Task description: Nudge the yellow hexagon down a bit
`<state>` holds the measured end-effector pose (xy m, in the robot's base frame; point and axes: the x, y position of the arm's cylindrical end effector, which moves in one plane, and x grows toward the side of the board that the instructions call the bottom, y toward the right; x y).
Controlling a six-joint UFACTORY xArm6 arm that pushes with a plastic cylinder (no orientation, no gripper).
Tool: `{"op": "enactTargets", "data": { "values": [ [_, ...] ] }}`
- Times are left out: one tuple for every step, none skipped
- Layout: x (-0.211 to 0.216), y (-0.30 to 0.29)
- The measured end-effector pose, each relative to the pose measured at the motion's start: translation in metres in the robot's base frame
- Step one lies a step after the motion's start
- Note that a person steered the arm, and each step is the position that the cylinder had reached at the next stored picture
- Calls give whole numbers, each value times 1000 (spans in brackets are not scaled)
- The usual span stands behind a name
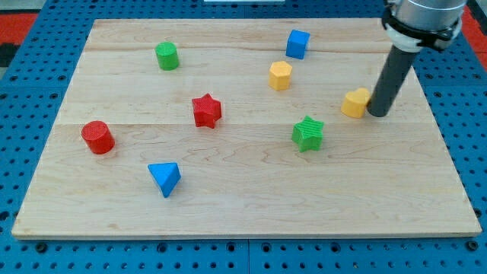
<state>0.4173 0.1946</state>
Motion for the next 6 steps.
{"op": "enactTargets", "data": {
  "values": [
    [-8,-10],
    [-10,24],
    [-37,39],
    [-87,17],
    [-112,-32],
    [-106,-89]
  ]
}}
